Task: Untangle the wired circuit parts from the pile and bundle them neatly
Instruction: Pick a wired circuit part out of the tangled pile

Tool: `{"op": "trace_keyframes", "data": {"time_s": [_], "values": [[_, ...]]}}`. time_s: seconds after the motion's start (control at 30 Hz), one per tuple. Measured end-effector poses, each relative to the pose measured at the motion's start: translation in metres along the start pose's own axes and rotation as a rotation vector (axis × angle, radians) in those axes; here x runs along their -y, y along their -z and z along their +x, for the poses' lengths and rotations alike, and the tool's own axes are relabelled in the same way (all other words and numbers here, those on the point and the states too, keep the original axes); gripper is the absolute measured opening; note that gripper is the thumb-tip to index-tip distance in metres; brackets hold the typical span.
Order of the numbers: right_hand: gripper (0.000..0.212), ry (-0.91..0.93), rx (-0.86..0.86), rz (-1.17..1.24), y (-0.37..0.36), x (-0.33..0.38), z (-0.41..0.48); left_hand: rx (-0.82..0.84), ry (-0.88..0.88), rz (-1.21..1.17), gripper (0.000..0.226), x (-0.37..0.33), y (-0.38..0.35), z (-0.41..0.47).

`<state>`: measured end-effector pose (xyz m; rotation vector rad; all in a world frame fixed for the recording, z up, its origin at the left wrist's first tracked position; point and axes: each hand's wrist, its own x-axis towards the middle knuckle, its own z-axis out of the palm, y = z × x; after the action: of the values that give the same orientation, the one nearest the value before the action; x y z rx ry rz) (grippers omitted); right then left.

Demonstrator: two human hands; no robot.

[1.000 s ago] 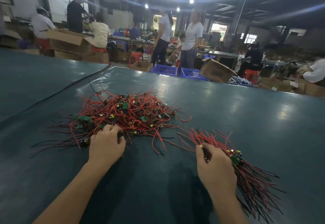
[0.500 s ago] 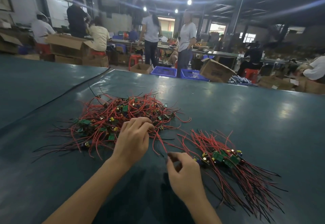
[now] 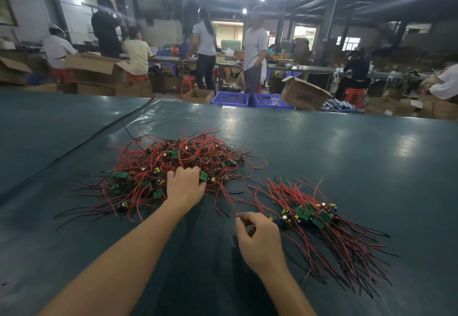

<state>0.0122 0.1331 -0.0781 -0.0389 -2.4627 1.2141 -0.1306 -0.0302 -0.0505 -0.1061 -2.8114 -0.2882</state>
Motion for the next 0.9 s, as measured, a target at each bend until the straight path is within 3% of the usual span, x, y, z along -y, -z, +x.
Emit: {"op": "trace_keyframes", "data": {"time_s": [0.17, 0.27, 0.37, 0.53, 0.63, 0.9], "values": [[0.016, -0.016, -0.008, 0.041, 0.002, 0.002, -0.002, -0.186, 0.010, -0.298, 0.032, 0.001, 0.005, -0.031], [0.012, -0.012, -0.029, 0.112, 0.003, 0.003, -0.001, -0.371, -0.108, -0.471, 0.029, -0.004, 0.005, -0.062], [0.010, -0.012, -0.026, 0.196, 0.002, 0.005, -0.002, -0.452, -0.237, -0.585, 0.027, -0.015, 0.006, -0.088], [0.029, -0.078, 0.014, 0.356, 0.002, 0.008, -0.001, -0.392, -0.502, -0.590, 0.034, -0.020, 0.010, -0.101], [0.033, -0.136, 0.043, 0.422, 0.003, 0.007, 0.002, -0.365, -0.574, -0.542, 0.036, -0.018, 0.008, -0.102], [0.022, -0.117, 0.000, 0.525, 0.005, 0.010, 0.004, -0.320, -0.691, -0.461, 0.031, -0.024, 0.012, -0.111]]}}
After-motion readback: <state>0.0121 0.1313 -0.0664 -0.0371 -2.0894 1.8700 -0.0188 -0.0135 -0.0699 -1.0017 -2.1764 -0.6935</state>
